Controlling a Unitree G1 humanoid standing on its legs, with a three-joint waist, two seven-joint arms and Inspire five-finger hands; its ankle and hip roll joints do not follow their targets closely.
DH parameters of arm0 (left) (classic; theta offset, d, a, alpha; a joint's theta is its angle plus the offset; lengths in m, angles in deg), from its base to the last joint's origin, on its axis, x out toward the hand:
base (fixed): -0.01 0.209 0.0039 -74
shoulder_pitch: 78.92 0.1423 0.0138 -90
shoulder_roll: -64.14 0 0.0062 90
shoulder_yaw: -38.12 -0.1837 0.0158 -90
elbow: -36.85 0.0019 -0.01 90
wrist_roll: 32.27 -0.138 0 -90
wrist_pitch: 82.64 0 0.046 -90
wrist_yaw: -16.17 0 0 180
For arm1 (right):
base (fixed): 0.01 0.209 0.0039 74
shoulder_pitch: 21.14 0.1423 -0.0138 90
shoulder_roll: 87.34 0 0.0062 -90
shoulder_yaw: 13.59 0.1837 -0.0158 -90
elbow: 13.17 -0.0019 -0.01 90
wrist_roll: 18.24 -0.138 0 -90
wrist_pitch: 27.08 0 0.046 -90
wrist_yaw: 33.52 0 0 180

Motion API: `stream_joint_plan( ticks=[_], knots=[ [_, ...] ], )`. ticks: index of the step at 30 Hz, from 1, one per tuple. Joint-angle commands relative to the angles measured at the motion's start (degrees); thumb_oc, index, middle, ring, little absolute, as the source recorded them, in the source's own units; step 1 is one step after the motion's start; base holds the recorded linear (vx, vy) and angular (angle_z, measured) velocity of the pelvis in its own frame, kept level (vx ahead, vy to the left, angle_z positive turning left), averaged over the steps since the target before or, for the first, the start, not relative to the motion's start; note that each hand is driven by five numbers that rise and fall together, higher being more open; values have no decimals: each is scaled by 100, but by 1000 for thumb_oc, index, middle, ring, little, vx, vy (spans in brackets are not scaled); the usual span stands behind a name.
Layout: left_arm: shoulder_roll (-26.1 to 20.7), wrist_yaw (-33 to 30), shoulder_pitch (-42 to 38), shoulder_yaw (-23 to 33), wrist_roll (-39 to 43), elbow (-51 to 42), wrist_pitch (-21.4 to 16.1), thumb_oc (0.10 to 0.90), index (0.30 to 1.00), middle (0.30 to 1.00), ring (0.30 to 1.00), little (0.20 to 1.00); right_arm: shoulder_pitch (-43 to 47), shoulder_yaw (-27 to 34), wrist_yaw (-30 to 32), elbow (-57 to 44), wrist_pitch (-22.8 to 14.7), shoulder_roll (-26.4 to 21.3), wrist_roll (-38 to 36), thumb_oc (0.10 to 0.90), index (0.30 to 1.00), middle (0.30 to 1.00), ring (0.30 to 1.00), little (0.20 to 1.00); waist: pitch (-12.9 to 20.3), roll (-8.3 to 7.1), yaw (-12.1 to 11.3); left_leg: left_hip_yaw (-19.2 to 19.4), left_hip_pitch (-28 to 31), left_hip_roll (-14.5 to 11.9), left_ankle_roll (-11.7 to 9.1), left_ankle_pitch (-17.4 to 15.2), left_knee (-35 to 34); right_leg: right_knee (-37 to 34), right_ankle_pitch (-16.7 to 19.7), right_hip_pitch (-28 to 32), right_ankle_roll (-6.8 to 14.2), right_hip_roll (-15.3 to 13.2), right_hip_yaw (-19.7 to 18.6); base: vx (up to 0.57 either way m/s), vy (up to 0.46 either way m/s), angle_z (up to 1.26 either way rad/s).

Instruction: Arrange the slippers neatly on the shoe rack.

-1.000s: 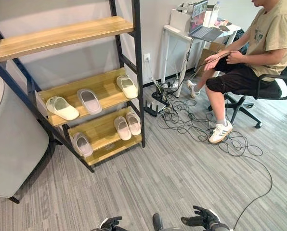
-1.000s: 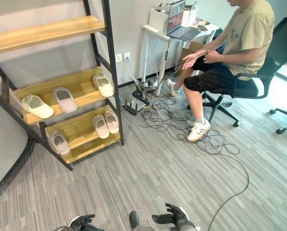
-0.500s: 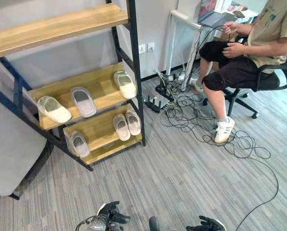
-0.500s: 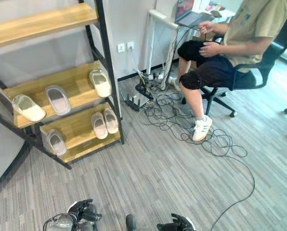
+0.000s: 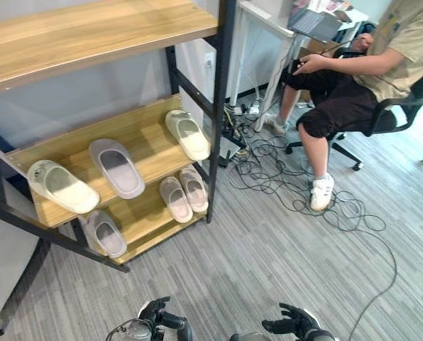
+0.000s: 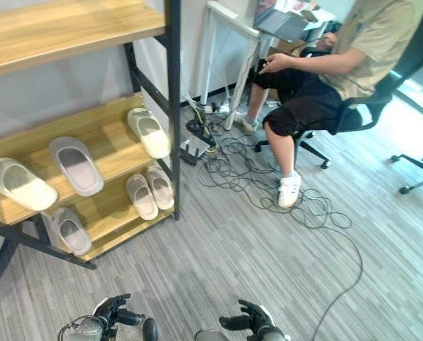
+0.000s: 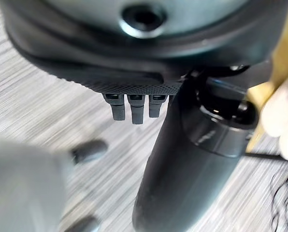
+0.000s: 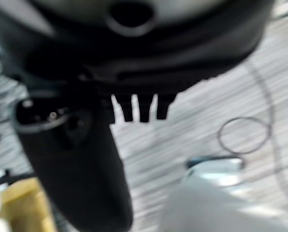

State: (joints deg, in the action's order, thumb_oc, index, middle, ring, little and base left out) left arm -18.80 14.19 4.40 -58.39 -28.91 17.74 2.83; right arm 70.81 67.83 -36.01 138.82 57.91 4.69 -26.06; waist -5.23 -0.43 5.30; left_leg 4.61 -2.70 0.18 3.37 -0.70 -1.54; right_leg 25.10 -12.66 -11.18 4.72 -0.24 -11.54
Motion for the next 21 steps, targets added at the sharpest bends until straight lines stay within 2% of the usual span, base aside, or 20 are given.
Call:
stream_joint_plan(
  ticks=[1,4,6,7,9,13,14,17,19,21],
  knots=[
    [-120,33,63,96,93,7,-84,800,900,900,900,900,-161,-18,3,0,-110,-202,-64,800,900,900,900,900,208,-312,235,-200,79,90,-345,33,610,-2009,2204,109,226,-131,-234,206,-15,26],
    [-146,35,77,68,103,69,-66,800,900,900,900,900,-223,-30,-27,13,-106,-176,-56,800,900,900,900,900,127,-335,378,-445,439,191,-294,-48,474,-2172,2246,-64,165,140,-106,217,-54,30],
    [-136,54,129,-9,106,146,-70,800,900,900,900,900,-381,-18,-49,-9,-125,-132,-33,800,900,900,900,900,121,-336,428,-588,671,228,-300,-65,427,-2079,2285,-84,109,235,184,151,-139,93],
    [-127,57,162,-1,111,148,-79,800,900,900,900,900,-385,-29,-60,22,-114,-159,-32,800,900,900,900,900,149,-338,414,-616,705,229,-315,-73,434,-2104,2293,-1,88,193,245,136,-173,94],
    [-115,104,204,-73,67,185,-98,800,900,900,900,900,-500,-31,-76,-6,-134,-153,-17,800,900,900,900,900,225,-347,442,-724,720,204,-359,-119,532,-2091,2199,137,-34,257,54,87,-146,59],
    [-109,93,149,-78,113,230,-106,800,900,900,900,900,-482,55,-38,175,-147,-170,-71,800,900,900,900,900,253,-343,470,-630,526,144,-551,-7,936,-2123,2181,254,-96,203,91,14,-113,29],
    [-99,106,86,-146,147,144,-123,800,900,900,900,900,-498,153,36,242,-162,-189,-130,800,900,900,900,900,250,-399,536,-338,223,-81,-618,72,1501,-2182,2130,350,-177,79,142,19,-145,30],
    [-66,81,63,-171,172,112,-127,800,900,900,900,900,-464,168,72,299,-156,-205,-150,800,900,900,900,900,232,-421,564,-239,37,-209,-615,80,1898,-2174,2071,413,-251,47,177,41,-49,49],
    [-39,73,61,-189,157,113,-131,800,900,900,900,900,-482,210,64,346,-143,-226,-169,800,900,900,900,900,264,-434,603,144,-93,-590,-609,120,1628,-2216,1932,539,-211,-126,259,107,67,36],
    [4,86,65,-206,130,124,-144,800,900,900,900,900,-470,245,78,408,-150,-256,-165,800,900,900,900,900,288,-354,566,318,-131,-759,-651,119,977,-2282,1754,683,-177,-222,352,234,170,44]
  ],
)
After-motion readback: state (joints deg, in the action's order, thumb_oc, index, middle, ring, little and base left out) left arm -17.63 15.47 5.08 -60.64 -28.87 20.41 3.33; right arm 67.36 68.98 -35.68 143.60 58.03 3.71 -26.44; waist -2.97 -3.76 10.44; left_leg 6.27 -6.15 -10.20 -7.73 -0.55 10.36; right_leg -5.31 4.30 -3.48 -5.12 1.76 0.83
